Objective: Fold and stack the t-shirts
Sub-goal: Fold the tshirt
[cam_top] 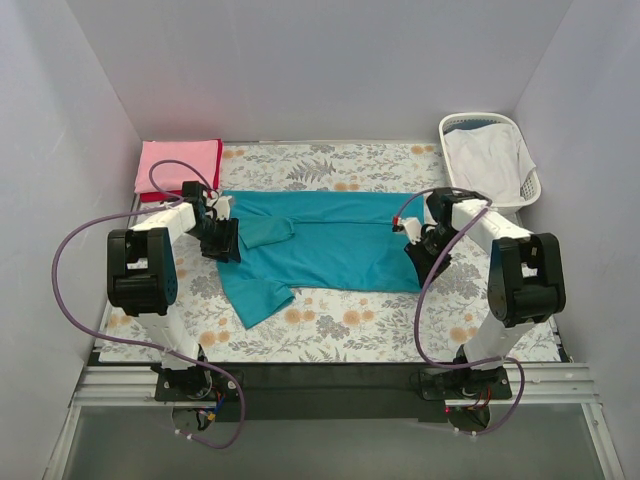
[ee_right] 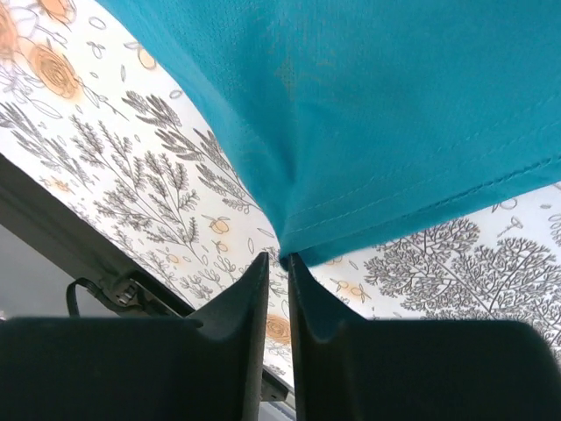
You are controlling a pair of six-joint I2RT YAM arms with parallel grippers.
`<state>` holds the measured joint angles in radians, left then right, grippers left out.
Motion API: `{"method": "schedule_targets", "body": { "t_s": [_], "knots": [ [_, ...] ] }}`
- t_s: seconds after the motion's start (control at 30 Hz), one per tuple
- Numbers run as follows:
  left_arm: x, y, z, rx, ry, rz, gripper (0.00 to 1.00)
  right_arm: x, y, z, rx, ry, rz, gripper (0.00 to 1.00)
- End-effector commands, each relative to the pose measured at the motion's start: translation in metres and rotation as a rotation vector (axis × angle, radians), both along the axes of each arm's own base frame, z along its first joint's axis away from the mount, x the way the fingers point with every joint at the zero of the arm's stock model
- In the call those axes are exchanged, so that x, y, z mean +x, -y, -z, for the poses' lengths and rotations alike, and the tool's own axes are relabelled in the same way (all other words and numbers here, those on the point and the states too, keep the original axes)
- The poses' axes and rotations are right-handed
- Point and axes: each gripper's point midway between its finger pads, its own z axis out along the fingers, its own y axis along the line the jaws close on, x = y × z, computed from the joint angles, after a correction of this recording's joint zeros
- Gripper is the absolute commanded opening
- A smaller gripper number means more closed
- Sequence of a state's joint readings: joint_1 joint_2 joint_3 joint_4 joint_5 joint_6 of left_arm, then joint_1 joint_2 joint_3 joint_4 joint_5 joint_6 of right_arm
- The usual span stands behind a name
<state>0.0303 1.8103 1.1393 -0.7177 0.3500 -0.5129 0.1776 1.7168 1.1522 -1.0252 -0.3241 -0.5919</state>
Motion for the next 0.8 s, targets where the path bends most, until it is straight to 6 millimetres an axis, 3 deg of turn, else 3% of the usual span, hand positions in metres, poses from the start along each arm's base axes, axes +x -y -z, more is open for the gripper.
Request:
{"method": "schedule_targets", "body": {
  "t_s": [0.0, 0.17, 0.27, 0.4, 0.53, 0.67, 0.73, 0.77],
  "knots": [
    [-0.016, -0.011, 0.014, 0.068, -0.05, 0.011, 0.44, -0.014, 0.015, -0.004, -0.051, 0.017, -0.039, 0.23],
    [-0.018, -0.002, -0.009, 0.019, -0.007, 0.054, 0.44, -0.001, 0.023, -0.019, -0.094, 0.093, -0.059, 0.38],
    [-0.017, 0.005, -0.042, -0.021, 0.07, 0.091, 0.45, 0.016, 0.007, -0.039, -0.016, 0.164, -0.053, 0.41],
    [-0.019, 0.014, -0.067, -0.07, 0.115, 0.117, 0.45, 0.027, -0.014, -0.04, 0.046, 0.144, -0.039, 0.39],
    [-0.026, 0.016, -0.055, -0.083, 0.075, 0.106, 0.45, 0.03, -0.029, -0.023, 0.087, 0.09, -0.016, 0.33],
    [-0.04, 0.013, -0.028, -0.07, 0.007, 0.09, 0.43, 0.025, -0.017, 0.009, 0.017, 0.052, -0.023, 0.29],
    [-0.053, 0.011, -0.015, -0.058, -0.029, 0.09, 0.42, 0.01, -0.006, 0.027, -0.029, 0.025, -0.04, 0.29],
    [-0.059, 0.011, -0.011, -0.056, -0.046, 0.089, 0.42, 0.013, -0.004, 0.028, -0.041, 0.038, -0.041, 0.29]
  ]
}}
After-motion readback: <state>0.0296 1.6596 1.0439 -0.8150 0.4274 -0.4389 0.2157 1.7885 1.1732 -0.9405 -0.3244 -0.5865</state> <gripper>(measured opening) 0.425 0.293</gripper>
